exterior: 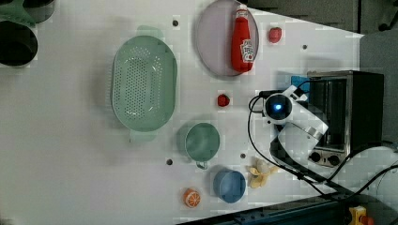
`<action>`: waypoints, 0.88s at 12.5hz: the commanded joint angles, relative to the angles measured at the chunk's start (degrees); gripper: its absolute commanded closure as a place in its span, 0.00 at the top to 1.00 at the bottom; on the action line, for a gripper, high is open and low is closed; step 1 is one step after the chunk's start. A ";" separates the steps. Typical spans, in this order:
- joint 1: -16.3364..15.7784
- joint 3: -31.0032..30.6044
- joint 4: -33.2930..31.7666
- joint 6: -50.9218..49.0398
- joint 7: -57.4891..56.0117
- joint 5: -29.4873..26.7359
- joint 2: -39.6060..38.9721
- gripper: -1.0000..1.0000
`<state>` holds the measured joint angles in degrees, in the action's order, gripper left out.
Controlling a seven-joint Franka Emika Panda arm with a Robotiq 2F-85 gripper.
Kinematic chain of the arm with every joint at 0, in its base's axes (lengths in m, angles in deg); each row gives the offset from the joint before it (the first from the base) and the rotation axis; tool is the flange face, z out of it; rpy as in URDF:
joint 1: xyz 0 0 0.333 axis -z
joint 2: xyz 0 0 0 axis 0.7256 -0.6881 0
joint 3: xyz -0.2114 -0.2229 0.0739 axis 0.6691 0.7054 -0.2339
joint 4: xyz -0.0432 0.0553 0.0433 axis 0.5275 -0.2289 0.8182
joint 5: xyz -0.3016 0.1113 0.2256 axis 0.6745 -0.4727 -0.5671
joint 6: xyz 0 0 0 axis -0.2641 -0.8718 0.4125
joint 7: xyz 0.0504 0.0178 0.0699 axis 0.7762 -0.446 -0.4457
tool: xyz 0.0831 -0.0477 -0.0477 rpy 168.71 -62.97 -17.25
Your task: Flap open oven.
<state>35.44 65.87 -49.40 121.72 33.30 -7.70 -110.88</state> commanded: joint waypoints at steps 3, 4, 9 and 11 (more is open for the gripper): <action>0.36 -1.42 2.33 6.12 2.94 -18.95 6.00 0.17; 0.42 -1.39 2.33 6.08 2.94 -25.61 8.35 0.17; 1.29 -0.78 2.54 1.46 2.40 -52.35 23.20 0.17; 1.43 0.22 3.42 -3.27 2.39 -53.92 29.25 0.17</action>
<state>36.96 64.94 -47.38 119.93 33.46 -59.52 -82.28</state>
